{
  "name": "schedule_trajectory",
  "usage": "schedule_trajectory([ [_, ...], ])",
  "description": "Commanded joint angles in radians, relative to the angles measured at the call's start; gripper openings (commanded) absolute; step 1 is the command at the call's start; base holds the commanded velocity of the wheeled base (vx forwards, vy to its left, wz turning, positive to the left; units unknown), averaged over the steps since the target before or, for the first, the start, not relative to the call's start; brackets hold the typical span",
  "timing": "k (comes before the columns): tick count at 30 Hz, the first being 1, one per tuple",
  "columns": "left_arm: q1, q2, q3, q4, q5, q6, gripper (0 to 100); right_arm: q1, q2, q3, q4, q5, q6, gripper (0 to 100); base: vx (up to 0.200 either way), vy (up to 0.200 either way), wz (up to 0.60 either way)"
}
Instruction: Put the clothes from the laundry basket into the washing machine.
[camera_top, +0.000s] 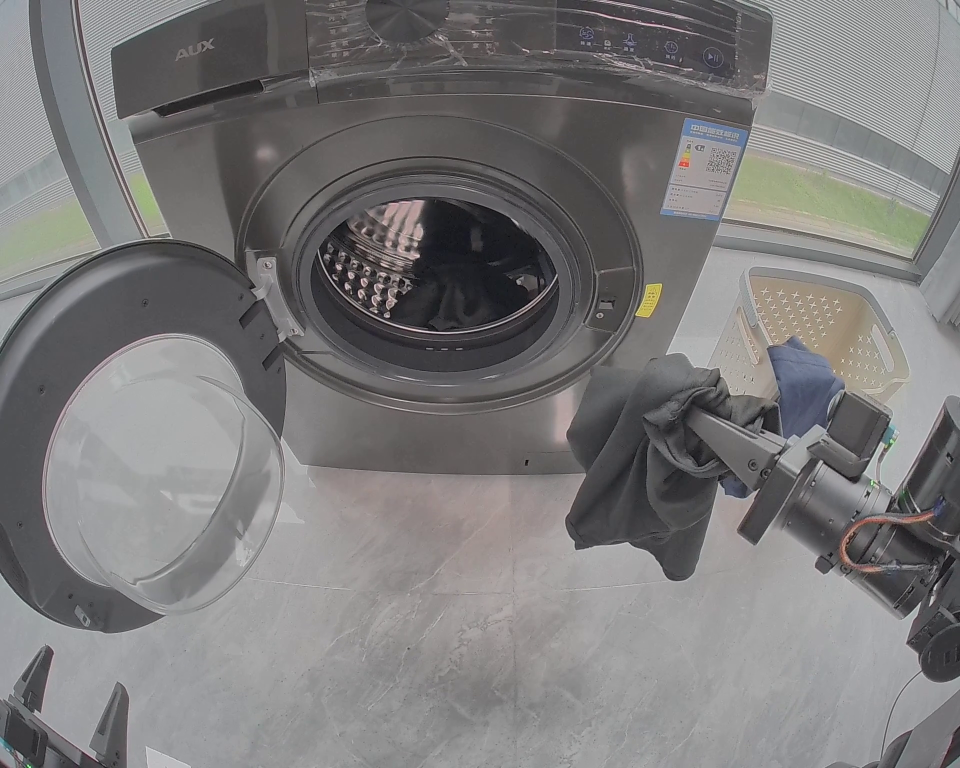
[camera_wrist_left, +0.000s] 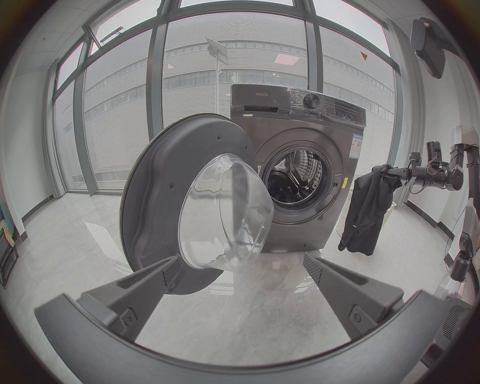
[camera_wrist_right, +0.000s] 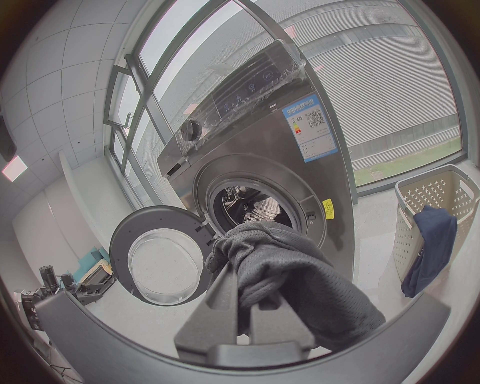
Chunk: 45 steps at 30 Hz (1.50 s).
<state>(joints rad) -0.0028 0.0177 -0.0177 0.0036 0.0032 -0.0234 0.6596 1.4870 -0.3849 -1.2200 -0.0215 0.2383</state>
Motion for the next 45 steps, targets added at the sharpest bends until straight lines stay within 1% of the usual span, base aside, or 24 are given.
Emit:
schedule_trajectory([
  [1, 0.000, -0.012, 0.015, -0.002, 0.001, 0.000, 100, 0.015, 0.010, 0.000, -0.001, 0.000, -0.001, 0, 0.000, 0.200, 0.00],
  [3, 0.000, -0.012, 0.015, -0.002, 0.003, 0.007, 100, 0.032, 0.013, -0.009, -0.001, -0.002, -0.002, 0, 0.000, 0.200, 0.00],
  [9, 0.000, -0.012, 0.016, -0.002, 0.004, 0.014, 100, 0.031, 0.053, -0.022, -0.001, -0.002, -0.001, 0, 0.000, 0.000, 0.00],
  [13, 0.000, -0.012, 0.016, -0.002, 0.006, 0.016, 100, 0.045, 0.116, -0.075, -0.004, -0.002, 0.012, 0, 0.000, 0.000, 0.00],
  [15, 0.000, -0.012, 0.016, -0.002, 0.006, 0.017, 100, 0.046, 0.122, -0.080, -0.004, -0.003, 0.013, 0, 0.000, 0.000, 0.00],
  [16, 0.000, -0.012, 0.016, -0.004, 0.006, 0.016, 100, 0.064, 0.165, -0.127, -0.021, -0.006, 0.045, 0, 0.000, 0.000, 0.00],
  [17, 0.000, -0.012, 0.016, -0.002, 0.004, 0.017, 100, 0.066, 0.183, -0.144, -0.032, -0.008, 0.055, 0, 0.000, 0.000, 0.00],
  [21, 0.003, -0.015, 0.016, -0.002, -0.002, 0.042, 100, 0.069, 0.249, -0.210, -0.110, -0.052, 0.059, 0, 0.000, 0.000, 0.00],
  [22, 0.003, -0.016, 0.018, -0.002, -0.003, 0.043, 100, 0.071, 0.254, -0.218, -0.116, -0.057, 0.059, 0, 0.000, 0.000, 0.00],
  [24, 0.003, -0.016, 0.016, -0.010, -0.022, 0.060, 100, 0.078, 0.276, -0.241, -0.130, -0.066, 0.059, 0, 0.000, 0.000, 0.00],
  [25, 0.003, -0.016, 0.016, -0.010, -0.022, 0.060, 100, 0.078, 0.276, -0.241, -0.130, -0.066, 0.059, 0, 0.000, 0.000, 0.00],
  [27, 0.006, 0.004, -0.088, -0.073, -0.074, 0.037, 100, 0.092, 0.288, -0.243, -0.131, -0.067, 0.061, 0, 0.000, 0.000, 0.00],
  [28, 0.004, 0.036, -0.139, -0.086, -0.100, 0.042, 100, 0.098, 0.295, -0.244, -0.133, -0.067, 0.061, 0, 0.000, 0.000, 0.00],
  [29, -0.003, 0.074, -0.163, -0.085, -0.143, 0.045, 100, 0.101, 0.300, -0.250, -0.133, -0.066, 0.061, 0, 0.000, 0.000, 0.00],
  [31, -0.006, 0.128, -0.174, -0.085, -0.249, 0.048, 100, 0.107, 0.306, -0.276, -0.131, -0.064, 0.062, 0, 0.000, 0.000, 0.00],
  [32, -0.006, 0.183, -0.183, -0.085, -0.347, 0.039, 100, 0.117, 0.311, -0.301, -0.131, -0.066, 0.067, 0, 0.000, 0.000, 0.00],
  [35, 0.004, 0.364, -0.212, -0.100, -0.488, 0.045, 100, 0.130, 0.309, -0.356, -0.128, -0.066, 0.107, 0, 0.000, 0.000, 0.00],
  [37, -0.010, 0.476, -0.246, -0.120, -0.540, 0.057, 100, 0.132, 0.303, -0.376, -0.118, -0.066, 0.131, 0, 0.000, 0.000, 0.00],
  [39, -0.036, 0.601, -0.268, -0.163, -0.578, 0.080, 100, 0.133, 0.300, -0.384, -0.113, -0.064, 0.134, 0, 0.000, 0.000, 0.00],
  [40, -0.040, 0.620, -0.269, -0.172, -0.580, 0.083, 100, 0.133, 0.300, -0.384, -0.113, -0.064, 0.134, 0, 0.000, 0.000, 0.00],
  [41, -0.075, 0.720, -0.274, -0.235, -0.582, 0.097, 100, 0.133, 0.300, -0.384, -0.115, -0.064, 0.134, 0, 0.000, 0.000, 0.00],
  [42, -0.102, 0.778, -0.274, -0.283, -0.582, 0.097, 100, 0.133, 0.300, -0.385, -0.116, -0.064, 0.134, 0, 0.000, 0.000, 0.00],
  [43, -0.105, 0.786, -0.272, -0.289, -0.582, 0.097, 100, 0.133, 0.300, -0.385, -0.116, -0.064, 0.134, 0, 0.000, 0.000, 0.00],
  [45, -0.191, 0.913, -0.271, -0.407, -0.569, 0.097, 100, 0.135, 0.300, -0.387, -0.116, -0.064, 0.134, 0, 0.000, 0.000, 0.00],
])
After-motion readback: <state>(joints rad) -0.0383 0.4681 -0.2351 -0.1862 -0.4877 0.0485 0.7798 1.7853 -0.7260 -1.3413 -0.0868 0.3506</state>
